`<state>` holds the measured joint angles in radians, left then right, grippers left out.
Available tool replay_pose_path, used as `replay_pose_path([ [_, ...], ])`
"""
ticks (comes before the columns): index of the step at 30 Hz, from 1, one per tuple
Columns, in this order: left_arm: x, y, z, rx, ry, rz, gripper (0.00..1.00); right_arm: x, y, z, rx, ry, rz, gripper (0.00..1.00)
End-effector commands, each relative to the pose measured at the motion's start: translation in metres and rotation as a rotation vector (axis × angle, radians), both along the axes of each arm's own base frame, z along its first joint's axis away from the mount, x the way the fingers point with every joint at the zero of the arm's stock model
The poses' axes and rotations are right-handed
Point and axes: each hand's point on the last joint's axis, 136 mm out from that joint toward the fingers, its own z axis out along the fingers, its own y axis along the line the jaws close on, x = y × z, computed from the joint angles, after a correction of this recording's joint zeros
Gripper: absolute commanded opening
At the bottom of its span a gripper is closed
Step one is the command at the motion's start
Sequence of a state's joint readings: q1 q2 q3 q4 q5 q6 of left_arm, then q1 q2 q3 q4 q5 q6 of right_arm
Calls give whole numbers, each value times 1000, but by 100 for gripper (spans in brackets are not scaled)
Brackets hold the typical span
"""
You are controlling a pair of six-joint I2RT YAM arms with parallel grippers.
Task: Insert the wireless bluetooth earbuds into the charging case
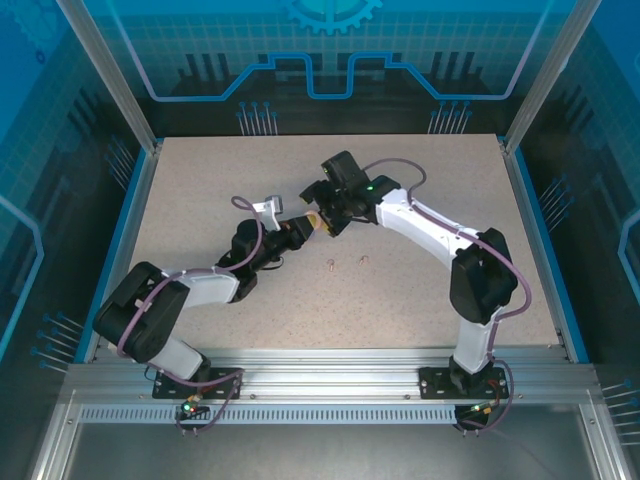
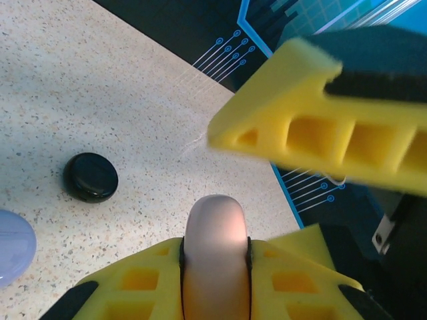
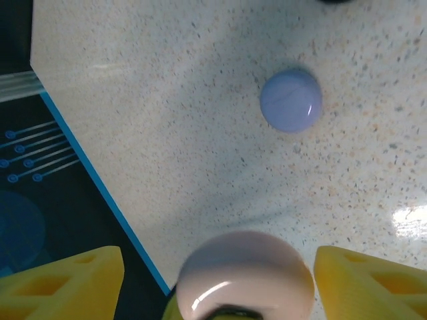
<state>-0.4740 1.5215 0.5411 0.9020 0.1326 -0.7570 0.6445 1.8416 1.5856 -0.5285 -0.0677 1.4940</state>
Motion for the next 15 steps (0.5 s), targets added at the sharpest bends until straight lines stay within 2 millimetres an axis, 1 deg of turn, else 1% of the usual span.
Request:
replay_pose_path([
  [1, -6, -2, 26, 9, -58, -47, 0, 3, -33, 43, -17, -145, 38, 78],
  [2, -7, -1, 29, 8, -61, -64, 0, 0, -44, 46, -31, -166, 50, 78],
  [5, -11, 0, 39, -8, -72, -121, 0, -14, -72, 43, -78, -217, 108, 79],
  [8, -15, 1, 51, -18, -85, -186, 0, -26, -94, 39, -100, -310, 182, 79],
  [10, -17, 0, 60, -19, -96, -225, 0, -32, -99, 42, -91, -410, 257, 79],
  [11, -19, -2, 64, -16, -103, -248, 0, -37, -98, 46, -86, -469, 304, 79],
  [15, -27, -7, 80, -13, -119, -322, 0, -58, -85, 66, -66, -696, 517, 78],
])
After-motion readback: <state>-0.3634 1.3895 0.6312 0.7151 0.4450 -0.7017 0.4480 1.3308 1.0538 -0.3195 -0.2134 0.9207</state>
